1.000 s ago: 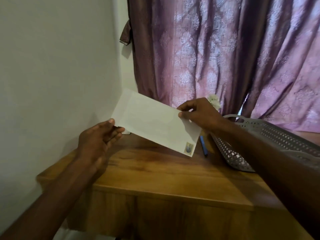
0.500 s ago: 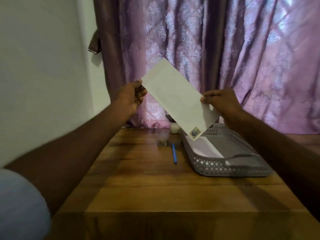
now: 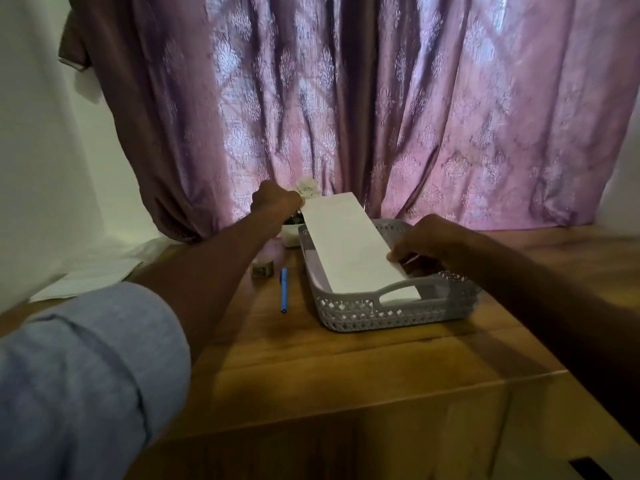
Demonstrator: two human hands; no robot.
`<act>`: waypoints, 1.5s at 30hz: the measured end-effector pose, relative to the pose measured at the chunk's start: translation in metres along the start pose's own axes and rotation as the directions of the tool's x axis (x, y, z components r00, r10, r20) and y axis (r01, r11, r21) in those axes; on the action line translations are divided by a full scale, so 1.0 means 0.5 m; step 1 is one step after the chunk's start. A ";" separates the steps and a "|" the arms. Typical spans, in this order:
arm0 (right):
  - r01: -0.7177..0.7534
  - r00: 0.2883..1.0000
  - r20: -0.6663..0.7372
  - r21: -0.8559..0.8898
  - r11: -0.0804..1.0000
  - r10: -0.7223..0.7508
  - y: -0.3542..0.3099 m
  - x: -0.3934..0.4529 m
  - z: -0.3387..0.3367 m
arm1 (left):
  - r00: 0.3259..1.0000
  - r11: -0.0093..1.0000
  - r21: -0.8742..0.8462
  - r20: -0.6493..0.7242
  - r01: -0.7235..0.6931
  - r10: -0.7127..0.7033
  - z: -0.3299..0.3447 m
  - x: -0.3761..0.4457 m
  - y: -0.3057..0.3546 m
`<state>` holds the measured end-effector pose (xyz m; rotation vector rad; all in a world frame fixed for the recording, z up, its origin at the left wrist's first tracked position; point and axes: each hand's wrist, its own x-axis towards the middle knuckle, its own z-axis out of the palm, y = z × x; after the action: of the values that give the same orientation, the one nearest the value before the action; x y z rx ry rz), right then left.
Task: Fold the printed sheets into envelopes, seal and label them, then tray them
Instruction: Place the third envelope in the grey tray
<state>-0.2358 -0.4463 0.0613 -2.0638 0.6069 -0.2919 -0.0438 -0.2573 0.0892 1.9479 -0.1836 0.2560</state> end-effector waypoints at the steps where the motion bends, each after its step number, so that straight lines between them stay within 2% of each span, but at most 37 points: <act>1: -0.001 1.000 0.021 -0.049 0.999 0.002 0.004 0.005 0.001 | 1.000 0.995 0.100 0.011 -0.022 0.021 0.007 -0.010 -0.006; 5: 0.015 0.988 0.153 -0.231 0.973 0.021 0.020 0.021 0.018 | 0.992 0.915 0.384 0.053 -0.124 0.113 0.045 -0.025 -0.035; 8: 0.024 0.982 0.185 -0.345 0.938 0.043 0.025 0.038 0.030 | 0.981 0.860 0.472 0.082 -0.192 0.174 0.056 -0.034 -0.047; 11: 0.069 0.989 0.149 -0.491 0.869 0.006 0.015 0.039 0.044 | 0.978 0.896 0.398 0.026 -0.198 0.205 0.051 -0.052 -0.056; 13: 0.093 0.991 0.134 -0.526 0.845 -0.026 0.007 0.039 0.053 | 0.977 0.922 0.327 0.025 -0.208 0.211 0.045 -0.064 -0.076; 16: 0.119 0.985 0.170 -0.498 0.859 -0.037 -0.003 0.042 0.064 | 0.978 0.960 0.195 0.091 -0.200 0.186 0.031 -0.086 -0.110; 19: 0.131 0.984 0.172 -0.531 0.837 -0.045 -0.018 0.049 0.082 | 0.978 0.994 0.032 0.182 -0.106 0.098 0.015 -0.098 -0.115; 27: -0.031 0.971 0.183 -0.541 0.840 0.154 -0.059 0.068 0.120 | 0.981 0.984 -0.141 0.141 -0.111 0.131 0.021 -0.116 -0.139; 35: -0.069 0.955 0.181 -0.639 0.766 0.236 -0.074 0.078 0.145 | 0.979 0.978 -0.156 0.125 -0.140 0.160 0.016 -0.130 -0.139; 41: -0.123 0.943 0.157 -0.655 0.745 0.293 -0.076 0.075 0.151 | 0.979 0.982 -0.082 0.103 -0.169 0.177 0.018 -0.136 -0.138; 45: -0.092 0.961 0.131 -0.682 0.725 0.245 -0.085 0.050 0.151 | 0.971 0.974 -0.037 0.072 -0.225 0.227 0.020 -0.137 -0.138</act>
<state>-0.1689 -0.3860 0.0558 -2.6585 0.8485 0.3175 -0.0917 -0.2397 0.0061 1.9101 -0.4582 0.3273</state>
